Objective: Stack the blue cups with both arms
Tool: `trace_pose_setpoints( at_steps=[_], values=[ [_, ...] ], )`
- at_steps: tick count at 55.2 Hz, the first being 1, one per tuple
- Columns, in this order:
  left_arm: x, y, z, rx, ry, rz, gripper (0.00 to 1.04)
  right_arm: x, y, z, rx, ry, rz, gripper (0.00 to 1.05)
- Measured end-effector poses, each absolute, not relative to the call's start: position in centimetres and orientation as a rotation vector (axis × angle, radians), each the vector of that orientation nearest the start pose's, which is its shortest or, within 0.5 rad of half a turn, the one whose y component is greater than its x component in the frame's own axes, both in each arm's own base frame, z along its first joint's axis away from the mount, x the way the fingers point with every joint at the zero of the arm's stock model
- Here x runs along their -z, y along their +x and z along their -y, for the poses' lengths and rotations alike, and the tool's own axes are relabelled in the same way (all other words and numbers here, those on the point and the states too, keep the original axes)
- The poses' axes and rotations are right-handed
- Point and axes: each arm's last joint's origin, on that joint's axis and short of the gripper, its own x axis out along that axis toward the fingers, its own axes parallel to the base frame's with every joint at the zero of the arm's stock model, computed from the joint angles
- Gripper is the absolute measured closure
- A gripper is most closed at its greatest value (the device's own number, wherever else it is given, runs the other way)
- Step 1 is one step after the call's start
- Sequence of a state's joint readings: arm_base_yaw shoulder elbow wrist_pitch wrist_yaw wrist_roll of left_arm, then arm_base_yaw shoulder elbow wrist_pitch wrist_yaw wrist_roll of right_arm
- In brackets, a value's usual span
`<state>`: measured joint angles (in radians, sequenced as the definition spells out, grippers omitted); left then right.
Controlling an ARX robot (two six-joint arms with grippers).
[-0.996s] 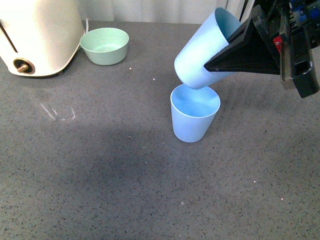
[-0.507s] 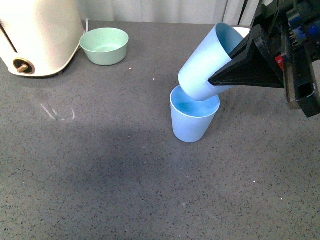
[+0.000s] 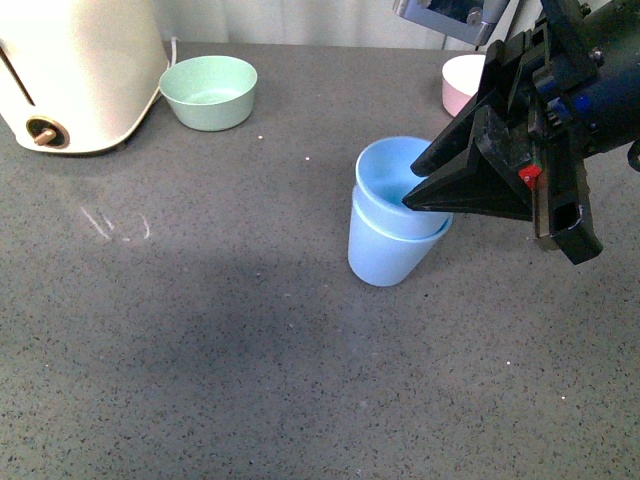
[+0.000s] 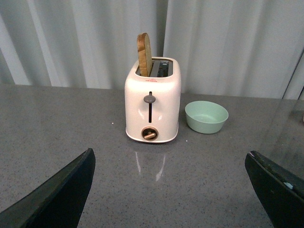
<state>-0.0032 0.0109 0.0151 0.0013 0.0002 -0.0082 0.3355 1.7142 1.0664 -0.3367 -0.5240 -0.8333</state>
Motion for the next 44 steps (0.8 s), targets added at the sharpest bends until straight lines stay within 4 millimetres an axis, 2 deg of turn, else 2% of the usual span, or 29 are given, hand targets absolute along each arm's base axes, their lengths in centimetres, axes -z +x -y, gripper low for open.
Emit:
trace_pose_setpoints(
  at_steps=[9,14,18,23,27,30,36,40,44],
  values=[
    [-16.8,9.7,0.0,0.003,-0.008,0.006,0.09,-19.6,31.9,-12.2,-1.125,-0.601,-0.569,0.4],
    [-16.8,9.7,0.0,0.003,-0.008,0.006,0.09,-21.7,32.0,-10.9,-1.083,-0.554,-0.48,0.23],
    [-16.8,9.7,0.0,0.003,-0.008,0.006,0.09,-24.0,31.5,-8.6,-1.009,-0.478,-0.378,0.08],
    [-16.8,9.7,0.0,0.003,-0.008,0.006,0.09,-26.2,29.9,-4.3,-0.828,-0.357,-0.236,0.09],
    [-16.8,9.7,0.0,0.003,-0.008,0.006,0.09,-26.7,28.5,-1.3,-0.594,-0.281,-0.163,0.09],
    [-16.8,9.7,0.0,0.003,-0.008,0.006,0.09,-26.6,27.3,0.0,-0.49,-0.229,-0.127,0.09],
    [-16.8,9.7,0.0,0.003,-0.008,0.006,0.09,-26.3,25.6,0.6,-0.382,-0.144,-0.086,0.11],
    [-16.8,9.7,0.0,0.003,-0.008,0.006,0.09,-25.4,24.3,0.0,-0.102,-0.077,0.003,0.28],
    [-16.8,9.7,0.0,0.003,-0.008,0.006,0.09,-23.5,22.7,0.1,-0.005,-0.038,-0.004,0.46]
  ],
)
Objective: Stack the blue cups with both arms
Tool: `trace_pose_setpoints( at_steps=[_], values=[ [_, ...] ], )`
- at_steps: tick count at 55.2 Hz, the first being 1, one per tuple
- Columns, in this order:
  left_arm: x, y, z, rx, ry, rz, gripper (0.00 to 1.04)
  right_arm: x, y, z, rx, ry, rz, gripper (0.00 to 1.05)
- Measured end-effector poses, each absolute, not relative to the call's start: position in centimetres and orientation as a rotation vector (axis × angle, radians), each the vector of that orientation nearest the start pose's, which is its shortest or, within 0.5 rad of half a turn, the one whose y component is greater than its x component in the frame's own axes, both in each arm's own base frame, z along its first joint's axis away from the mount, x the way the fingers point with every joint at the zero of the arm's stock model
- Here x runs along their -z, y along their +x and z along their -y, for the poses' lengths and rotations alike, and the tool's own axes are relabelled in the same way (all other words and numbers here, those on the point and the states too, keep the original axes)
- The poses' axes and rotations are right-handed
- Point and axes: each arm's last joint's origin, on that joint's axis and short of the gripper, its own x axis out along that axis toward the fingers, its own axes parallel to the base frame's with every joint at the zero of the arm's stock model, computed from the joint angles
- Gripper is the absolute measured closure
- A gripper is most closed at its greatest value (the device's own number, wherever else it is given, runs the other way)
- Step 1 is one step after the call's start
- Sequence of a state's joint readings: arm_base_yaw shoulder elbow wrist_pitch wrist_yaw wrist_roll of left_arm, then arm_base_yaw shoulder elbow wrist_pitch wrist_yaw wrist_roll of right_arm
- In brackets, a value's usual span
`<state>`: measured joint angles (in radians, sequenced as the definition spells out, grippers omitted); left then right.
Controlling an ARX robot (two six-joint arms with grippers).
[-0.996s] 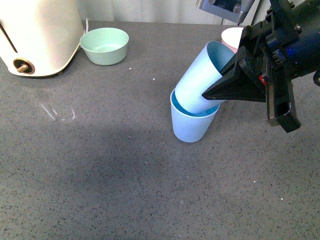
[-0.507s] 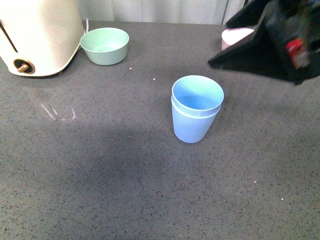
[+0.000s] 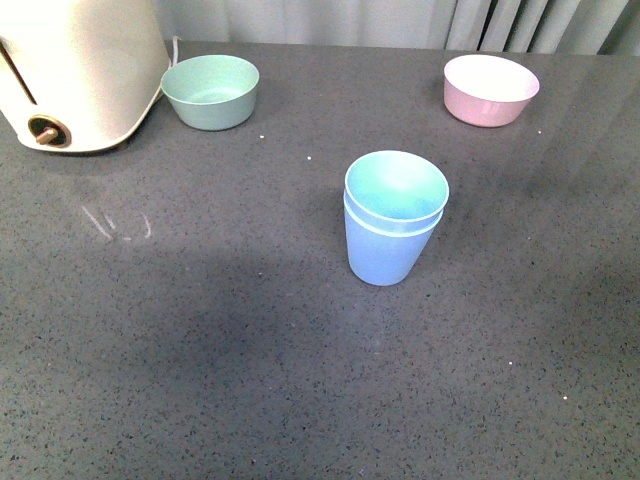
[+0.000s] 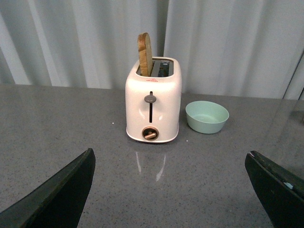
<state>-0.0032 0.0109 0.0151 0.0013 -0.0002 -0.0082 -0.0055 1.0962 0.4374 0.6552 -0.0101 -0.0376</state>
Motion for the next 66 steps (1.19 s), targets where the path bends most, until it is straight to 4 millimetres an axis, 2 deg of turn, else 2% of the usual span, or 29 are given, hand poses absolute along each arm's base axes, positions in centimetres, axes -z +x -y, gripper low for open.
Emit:
trace_pose_setpoints(
  at_steps=[5,18,34,53,66],
  values=[
    [-16.8,9.7,0.0,0.003,-0.008,0.006,0.09,-22.2,21.0,0.1,0.001,-0.018,-0.007,0.65],
    [-16.8,9.7,0.0,0.003,-0.008,0.006,0.09,-20.1,18.3,0.1,0.003,-0.016,-0.012,1.03],
    [-16.8,9.7,0.0,0.003,-0.008,0.006,0.09,-18.4,15.6,0.0,0.002,-0.01,-0.011,1.03],
    [-16.8,9.7,0.0,0.003,-0.008,0.006,0.09,-17.1,13.4,0.0,0.002,-0.011,-0.007,1.03],
    [-16.8,9.7,0.0,0.003,-0.008,0.005,0.09,-17.3,12.7,0.0,0.002,-0.01,0.019,1.03]
  ],
)
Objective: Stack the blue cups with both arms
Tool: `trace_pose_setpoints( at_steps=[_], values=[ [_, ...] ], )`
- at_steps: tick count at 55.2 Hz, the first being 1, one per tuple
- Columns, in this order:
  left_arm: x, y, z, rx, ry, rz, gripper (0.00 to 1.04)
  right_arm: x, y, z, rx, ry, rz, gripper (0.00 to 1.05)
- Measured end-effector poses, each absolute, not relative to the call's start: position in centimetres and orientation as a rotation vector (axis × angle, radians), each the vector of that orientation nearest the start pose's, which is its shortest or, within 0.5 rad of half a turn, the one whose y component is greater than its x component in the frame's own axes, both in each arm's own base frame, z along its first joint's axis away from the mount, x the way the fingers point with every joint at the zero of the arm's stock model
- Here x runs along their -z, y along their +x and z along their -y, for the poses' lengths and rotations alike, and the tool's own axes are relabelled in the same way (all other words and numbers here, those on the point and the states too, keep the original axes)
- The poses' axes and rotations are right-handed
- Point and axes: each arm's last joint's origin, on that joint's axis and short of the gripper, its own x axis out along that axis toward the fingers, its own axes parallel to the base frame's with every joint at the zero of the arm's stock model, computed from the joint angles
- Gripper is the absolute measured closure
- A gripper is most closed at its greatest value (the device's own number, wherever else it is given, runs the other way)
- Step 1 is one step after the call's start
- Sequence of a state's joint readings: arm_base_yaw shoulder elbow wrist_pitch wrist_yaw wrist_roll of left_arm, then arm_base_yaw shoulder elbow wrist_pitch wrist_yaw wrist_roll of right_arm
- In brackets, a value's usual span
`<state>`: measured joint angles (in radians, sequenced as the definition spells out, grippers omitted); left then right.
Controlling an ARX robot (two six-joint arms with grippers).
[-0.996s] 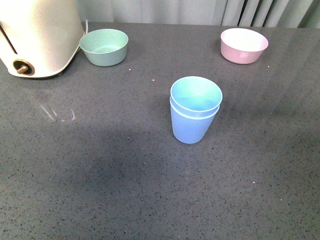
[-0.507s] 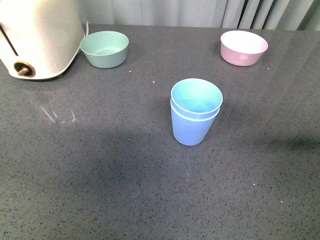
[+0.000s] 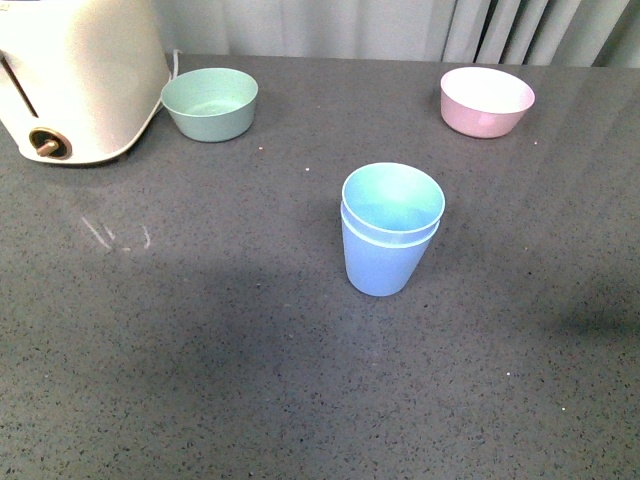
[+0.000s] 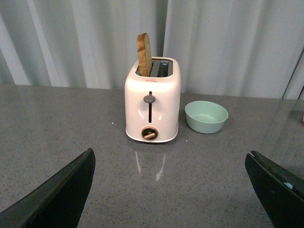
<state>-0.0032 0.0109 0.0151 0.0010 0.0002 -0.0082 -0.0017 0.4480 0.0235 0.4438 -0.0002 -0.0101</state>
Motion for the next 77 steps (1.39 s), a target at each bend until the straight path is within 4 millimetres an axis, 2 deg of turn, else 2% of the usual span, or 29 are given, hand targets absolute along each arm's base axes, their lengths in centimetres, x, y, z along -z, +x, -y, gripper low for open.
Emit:
trace_pose_setpoints(
  at_steps=[34,42,57,75,77],
  values=[
    [-16.8,9.7,0.0,0.003,-0.008,0.005,0.09,-17.4,10.8,0.0,0.002,-0.01,0.023,1.03],
    [-16.8,9.7,0.0,0.003,-0.008,0.005,0.09,-17.1,9.7,0.0,0.002,-0.01,0.016,1.03],
    [-16.8,9.7,0.0,0.003,-0.008,0.005,0.09,-17.1,9.7,0.0,0.002,-0.01,0.02,1.03],
    [-16.8,9.7,0.0,0.003,-0.008,0.005,0.09,-17.1,9.7,0.0,0.002,-0.011,0.02,0.26],
    [-16.8,9.7,0.0,0.003,-0.008,0.005,0.09,-17.1,9.7,0.0,0.002,-0.011,0.02,0.21]
  ],
)
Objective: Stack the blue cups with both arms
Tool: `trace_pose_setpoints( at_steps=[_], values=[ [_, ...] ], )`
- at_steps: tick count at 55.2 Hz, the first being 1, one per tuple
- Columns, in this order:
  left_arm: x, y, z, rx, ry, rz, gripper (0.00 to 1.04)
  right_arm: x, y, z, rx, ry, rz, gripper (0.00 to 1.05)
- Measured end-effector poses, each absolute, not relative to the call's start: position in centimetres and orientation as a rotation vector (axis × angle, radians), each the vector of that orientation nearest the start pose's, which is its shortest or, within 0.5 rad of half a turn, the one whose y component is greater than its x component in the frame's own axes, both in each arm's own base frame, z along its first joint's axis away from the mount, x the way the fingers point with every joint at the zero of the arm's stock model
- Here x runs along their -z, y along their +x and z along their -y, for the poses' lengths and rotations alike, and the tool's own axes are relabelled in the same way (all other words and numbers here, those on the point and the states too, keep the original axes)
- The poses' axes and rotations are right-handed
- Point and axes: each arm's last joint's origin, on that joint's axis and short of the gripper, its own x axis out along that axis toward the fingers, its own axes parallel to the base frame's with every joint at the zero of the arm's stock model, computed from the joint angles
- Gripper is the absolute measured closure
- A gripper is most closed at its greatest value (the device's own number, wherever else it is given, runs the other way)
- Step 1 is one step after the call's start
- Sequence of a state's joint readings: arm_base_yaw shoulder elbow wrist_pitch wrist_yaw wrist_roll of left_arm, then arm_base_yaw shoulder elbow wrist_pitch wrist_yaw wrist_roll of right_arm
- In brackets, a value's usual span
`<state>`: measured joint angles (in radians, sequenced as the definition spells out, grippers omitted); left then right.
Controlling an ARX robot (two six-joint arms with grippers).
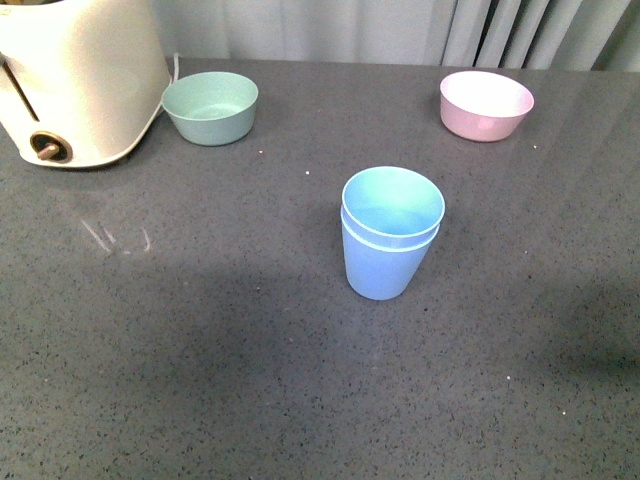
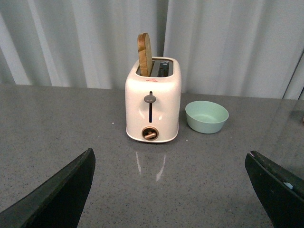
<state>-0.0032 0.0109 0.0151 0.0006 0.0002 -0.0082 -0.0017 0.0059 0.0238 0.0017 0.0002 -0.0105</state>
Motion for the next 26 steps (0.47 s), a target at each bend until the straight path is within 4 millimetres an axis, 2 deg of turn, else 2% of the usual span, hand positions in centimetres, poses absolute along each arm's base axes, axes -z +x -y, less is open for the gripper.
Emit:
trace_pose_setpoints(
  at_steps=[6,26],
  values=[
    [-16.79,9.75,0.03,0.003,-0.008,0.005,0.09,-17.13,9.66,0.02,0.002,-0.009,0.02,0.07],
    [-16.79,9.75,0.03,0.003,-0.008,0.005,0.09,-17.13,9.66,0.02,0.002,-0.009,0.02,0.09]
  ],
)
